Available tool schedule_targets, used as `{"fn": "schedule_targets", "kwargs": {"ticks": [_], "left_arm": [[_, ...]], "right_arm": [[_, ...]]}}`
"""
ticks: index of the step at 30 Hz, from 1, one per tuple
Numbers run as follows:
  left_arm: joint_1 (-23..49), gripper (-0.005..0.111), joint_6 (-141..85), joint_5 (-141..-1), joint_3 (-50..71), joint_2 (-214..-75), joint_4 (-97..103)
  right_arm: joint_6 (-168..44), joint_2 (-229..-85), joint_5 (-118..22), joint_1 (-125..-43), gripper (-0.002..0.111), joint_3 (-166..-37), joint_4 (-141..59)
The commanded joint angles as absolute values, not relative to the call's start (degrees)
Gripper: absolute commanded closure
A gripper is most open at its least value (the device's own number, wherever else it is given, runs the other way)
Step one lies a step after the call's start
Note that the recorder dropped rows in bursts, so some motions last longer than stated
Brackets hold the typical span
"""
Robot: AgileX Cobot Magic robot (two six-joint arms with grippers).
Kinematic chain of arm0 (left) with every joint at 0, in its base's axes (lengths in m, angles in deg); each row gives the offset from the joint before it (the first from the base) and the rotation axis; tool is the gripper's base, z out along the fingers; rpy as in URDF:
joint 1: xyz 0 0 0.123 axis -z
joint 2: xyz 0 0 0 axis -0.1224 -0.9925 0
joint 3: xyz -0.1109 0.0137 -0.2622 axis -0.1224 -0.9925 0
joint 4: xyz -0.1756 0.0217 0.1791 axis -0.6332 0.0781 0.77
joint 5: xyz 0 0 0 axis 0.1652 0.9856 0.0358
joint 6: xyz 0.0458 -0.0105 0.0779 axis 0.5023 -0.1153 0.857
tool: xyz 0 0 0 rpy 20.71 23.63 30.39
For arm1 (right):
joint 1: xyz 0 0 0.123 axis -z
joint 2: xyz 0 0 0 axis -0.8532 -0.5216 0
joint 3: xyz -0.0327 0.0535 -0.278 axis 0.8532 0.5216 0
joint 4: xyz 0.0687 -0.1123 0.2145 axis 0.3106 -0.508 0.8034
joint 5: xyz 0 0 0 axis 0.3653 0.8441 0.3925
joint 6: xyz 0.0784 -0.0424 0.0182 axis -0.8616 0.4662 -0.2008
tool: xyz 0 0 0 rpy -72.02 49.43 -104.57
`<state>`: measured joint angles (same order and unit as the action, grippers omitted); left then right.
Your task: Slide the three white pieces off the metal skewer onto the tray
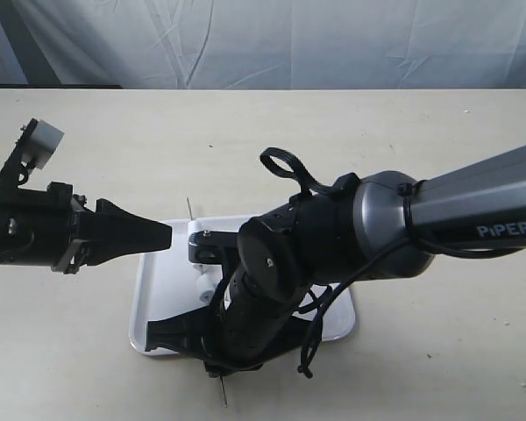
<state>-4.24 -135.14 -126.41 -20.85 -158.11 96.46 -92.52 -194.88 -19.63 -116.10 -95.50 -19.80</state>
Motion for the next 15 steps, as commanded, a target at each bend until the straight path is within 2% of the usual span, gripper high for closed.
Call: {"fn": "schedule_targets", "kwargs": {"ticks": [1, 5, 7, 15], "left_arm": [[-3.99, 0.057, -134.82, -126.70, -20.47, -158.25, 95.75], [-3.99, 0.057, -134.82, -126.70, -20.47, -158.25, 95.75], [-3.99, 0.057, -134.82, -126.70, -20.47, -158.25, 95.75], [-3.99, 0.057, -134.82, -126.70, -20.47, -158.25, 95.75]], "right_arm": [[-92.47, -194.97, -20.08, -116.28, 0.102, -95.79, -20.36], [-92.47, -194.97, -19.87, -116.28, 0.102, -95.79, -20.35], [-92.32, -194.97, -19.75, -116.28, 0.109, -95.79, -20.35], [-90.41, -194.97, -20.08, -116.28, 0.109, -95.79, -20.50]]}}
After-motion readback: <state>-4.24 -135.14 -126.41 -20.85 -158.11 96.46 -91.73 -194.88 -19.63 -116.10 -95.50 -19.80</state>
